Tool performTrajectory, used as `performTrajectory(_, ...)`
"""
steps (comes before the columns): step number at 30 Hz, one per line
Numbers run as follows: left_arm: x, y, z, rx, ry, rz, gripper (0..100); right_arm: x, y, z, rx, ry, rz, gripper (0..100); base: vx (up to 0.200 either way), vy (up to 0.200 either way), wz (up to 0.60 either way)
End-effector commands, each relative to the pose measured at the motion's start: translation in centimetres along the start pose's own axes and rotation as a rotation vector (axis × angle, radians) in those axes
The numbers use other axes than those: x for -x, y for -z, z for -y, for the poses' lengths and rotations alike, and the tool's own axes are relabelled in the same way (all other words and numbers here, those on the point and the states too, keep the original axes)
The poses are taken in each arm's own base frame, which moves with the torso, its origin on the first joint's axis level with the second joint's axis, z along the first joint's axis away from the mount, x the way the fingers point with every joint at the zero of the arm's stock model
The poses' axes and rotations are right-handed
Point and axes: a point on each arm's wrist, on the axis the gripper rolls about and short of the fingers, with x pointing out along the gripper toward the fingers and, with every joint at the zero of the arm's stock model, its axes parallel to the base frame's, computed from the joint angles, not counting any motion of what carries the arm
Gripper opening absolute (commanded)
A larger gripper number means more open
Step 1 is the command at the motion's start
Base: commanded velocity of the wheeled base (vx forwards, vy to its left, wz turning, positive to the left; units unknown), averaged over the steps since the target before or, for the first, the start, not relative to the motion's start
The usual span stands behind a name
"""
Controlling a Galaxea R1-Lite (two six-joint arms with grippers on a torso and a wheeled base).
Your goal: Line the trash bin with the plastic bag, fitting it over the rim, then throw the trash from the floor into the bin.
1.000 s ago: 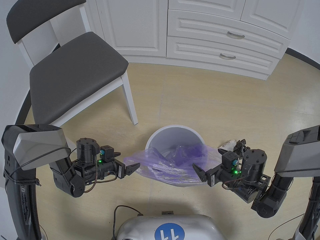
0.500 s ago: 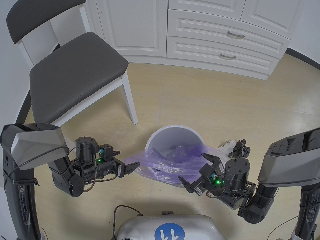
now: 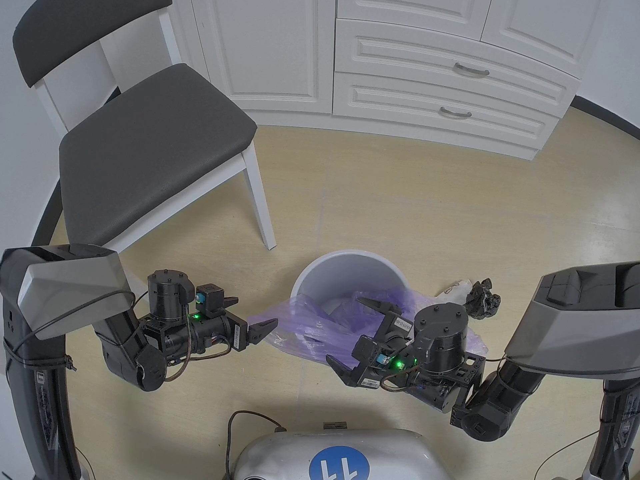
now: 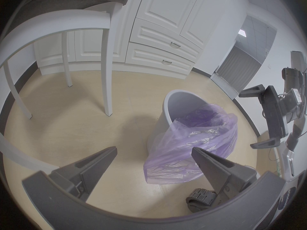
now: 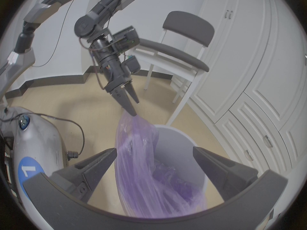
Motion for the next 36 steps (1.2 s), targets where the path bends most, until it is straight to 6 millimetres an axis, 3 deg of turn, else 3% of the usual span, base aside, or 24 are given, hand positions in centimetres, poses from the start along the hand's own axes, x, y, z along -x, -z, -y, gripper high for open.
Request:
performTrajectory(1, 0.0, 0.0, -0.2, 0.001, -0.004, 0.002, 100, -0.5, -0.1, 0.1, 0.017, 0.000, -0.025, 100, 0.000, 0.000, 0.00)
performTrajectory(13, 0.0, -0.1, -0.4, 0.002, -0.010, 0.005, 100, -2.5, 3.0, 0.3, 0.019, 0.032, -0.149, 100, 0.000, 0.000, 0.00)
performTrajectory(25, -0.1, -0.1, -0.5, 0.002, -0.012, 0.007, 100, -2.9, 1.3, -0.1, 0.024, 0.030, -0.101, 100, 0.000, 0.000, 0.00)
performTrajectory(31, 0.0, -0.2, -0.5, 0.001, -0.012, 0.010, 100, -4.4, 2.8, -0.8, 0.024, 0.024, -0.129, 100, 0.000, 0.000, 0.00)
performTrajectory(36, 0.0, -0.1, -0.5, 0.001, -0.012, 0.008, 100, -5.3, 4.6, -0.3, 0.015, 0.039, -0.171, 100, 0.000, 0.000, 0.00)
